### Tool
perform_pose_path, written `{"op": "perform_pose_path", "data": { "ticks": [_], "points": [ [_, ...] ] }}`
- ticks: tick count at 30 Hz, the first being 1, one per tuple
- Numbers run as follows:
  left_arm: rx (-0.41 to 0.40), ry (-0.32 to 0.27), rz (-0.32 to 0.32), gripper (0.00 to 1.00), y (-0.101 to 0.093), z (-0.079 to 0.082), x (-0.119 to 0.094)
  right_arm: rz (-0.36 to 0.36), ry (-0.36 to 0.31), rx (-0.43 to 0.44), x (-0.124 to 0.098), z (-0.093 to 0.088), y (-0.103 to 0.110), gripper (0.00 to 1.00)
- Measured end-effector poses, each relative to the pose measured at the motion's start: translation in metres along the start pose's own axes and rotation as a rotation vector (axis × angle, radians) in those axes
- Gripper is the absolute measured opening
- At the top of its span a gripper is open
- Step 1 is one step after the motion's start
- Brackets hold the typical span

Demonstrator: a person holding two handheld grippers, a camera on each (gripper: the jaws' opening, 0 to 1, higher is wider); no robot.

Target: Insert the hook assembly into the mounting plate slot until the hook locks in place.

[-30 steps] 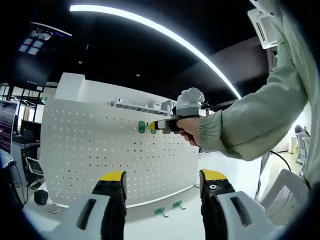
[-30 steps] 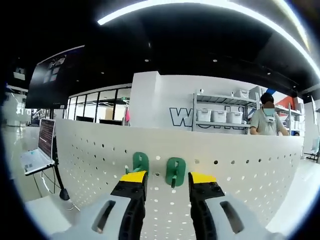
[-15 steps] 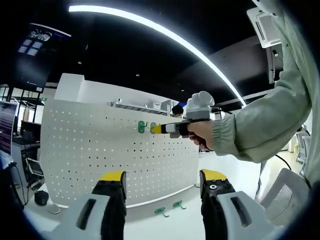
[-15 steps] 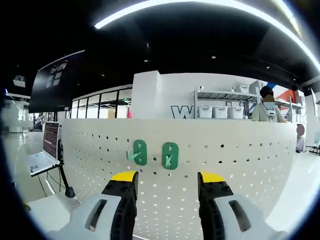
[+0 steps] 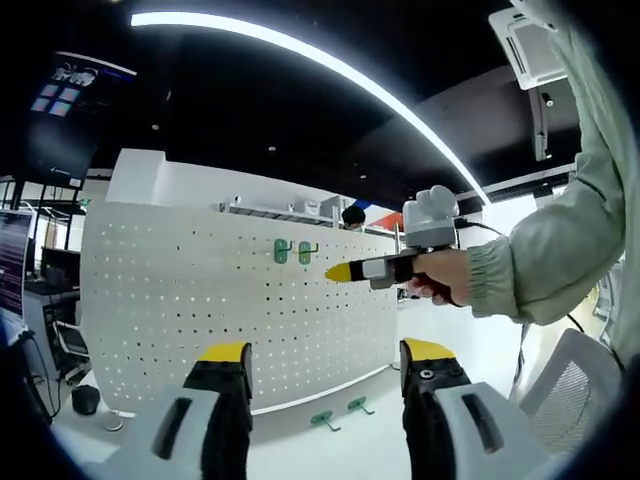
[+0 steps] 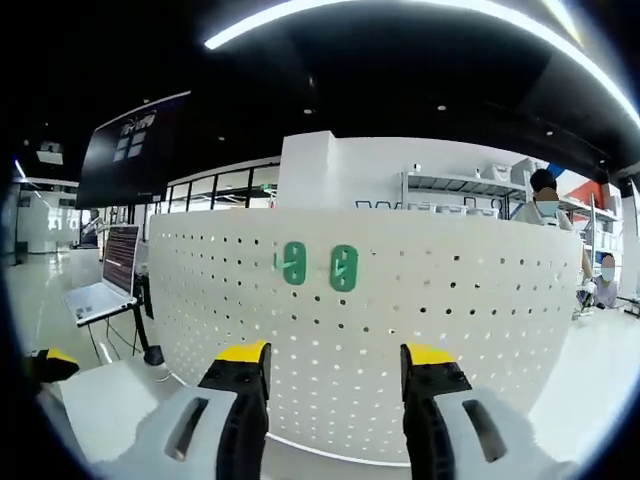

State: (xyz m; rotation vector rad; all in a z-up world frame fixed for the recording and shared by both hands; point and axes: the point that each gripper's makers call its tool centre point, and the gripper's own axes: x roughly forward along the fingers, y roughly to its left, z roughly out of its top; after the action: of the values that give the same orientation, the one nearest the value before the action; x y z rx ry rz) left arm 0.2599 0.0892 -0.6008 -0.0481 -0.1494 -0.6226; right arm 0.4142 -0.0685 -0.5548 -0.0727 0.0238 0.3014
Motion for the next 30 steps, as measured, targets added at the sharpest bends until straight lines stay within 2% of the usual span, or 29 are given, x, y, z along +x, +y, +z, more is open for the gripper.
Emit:
{"op": "perform_pose_path", "data": {
  "ticks": [6,17,25,30],
  "points": [
    [0.012,0.011,-0.002,0.62,-0.001,-0.002,0.000,0.030,0.020,0.024,-0.023,-0.017,0.005,0.55],
    [0.033,0.037,-0.016,0.62,-0.005,-0.008,0.002,0.050,0.051,0.042,-0.062,-0.032,0.005,0.57],
    [0.049,0.055,-0.033,0.62,-0.009,-0.012,0.003,0.083,0.065,0.094,-0.090,-0.046,0.006,0.66],
    [0.054,0.060,-0.031,0.62,-0.008,-0.013,0.003,0.117,0.060,0.104,-0.110,-0.047,0.011,0.69]
  ]
}}
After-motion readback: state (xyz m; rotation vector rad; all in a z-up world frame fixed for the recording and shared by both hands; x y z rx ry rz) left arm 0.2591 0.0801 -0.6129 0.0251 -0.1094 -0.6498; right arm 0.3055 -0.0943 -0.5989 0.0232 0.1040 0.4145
